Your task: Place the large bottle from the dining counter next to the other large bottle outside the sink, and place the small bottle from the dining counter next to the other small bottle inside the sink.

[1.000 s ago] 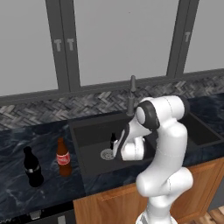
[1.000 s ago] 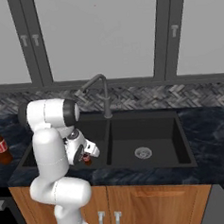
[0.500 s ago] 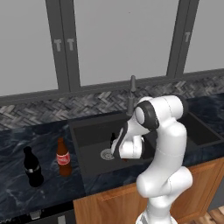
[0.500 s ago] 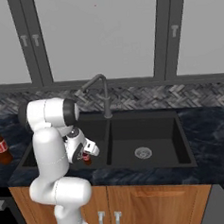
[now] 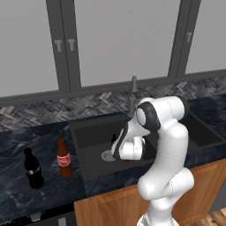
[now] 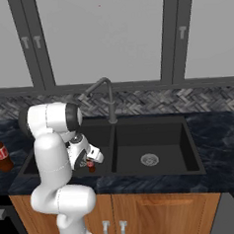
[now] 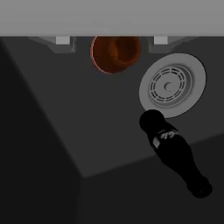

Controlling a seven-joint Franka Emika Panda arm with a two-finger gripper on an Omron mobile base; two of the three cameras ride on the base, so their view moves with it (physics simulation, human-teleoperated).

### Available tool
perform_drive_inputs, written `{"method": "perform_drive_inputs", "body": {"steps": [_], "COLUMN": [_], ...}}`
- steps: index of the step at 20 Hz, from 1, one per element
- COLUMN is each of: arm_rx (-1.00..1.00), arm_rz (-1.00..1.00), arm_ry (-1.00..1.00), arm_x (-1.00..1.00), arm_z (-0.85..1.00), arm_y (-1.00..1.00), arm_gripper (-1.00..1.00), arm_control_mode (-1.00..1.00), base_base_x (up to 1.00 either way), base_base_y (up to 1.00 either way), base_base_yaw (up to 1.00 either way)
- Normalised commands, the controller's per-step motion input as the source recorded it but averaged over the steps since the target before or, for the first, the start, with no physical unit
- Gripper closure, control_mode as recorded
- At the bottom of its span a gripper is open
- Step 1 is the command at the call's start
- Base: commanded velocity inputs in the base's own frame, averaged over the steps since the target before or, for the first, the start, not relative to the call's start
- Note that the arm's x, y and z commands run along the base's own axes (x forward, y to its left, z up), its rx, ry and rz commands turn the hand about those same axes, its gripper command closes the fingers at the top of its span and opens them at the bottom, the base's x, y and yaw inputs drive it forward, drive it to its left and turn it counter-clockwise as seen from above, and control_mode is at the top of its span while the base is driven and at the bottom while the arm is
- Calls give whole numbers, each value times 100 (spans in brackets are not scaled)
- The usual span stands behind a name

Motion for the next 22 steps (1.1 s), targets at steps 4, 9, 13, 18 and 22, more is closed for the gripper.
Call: {"method": "perform_drive_inputs", "body": {"steps": [4,9,13,18,22], "arm_rx": [0,2,5,5,1], "arm_rz": [-6,-7,-2,0,0], "arm_ry": [0,-4,-5,-8,-6], "arm_x": [0,0,-16,-51,3], "arm_z": [2,37,60,54,48], "arm_y": [-5,-9,-1,0,-3], "arm_gripper": [-100,-100,-100,-100,-100], "arm_control_mode": [-100,-100,-100,-100,-100], "base_base_x": [0,0,0,0,0], "base_base_y": [0,0,0,0,0], "base_base_yaw": [0,0,0,0,0]}}
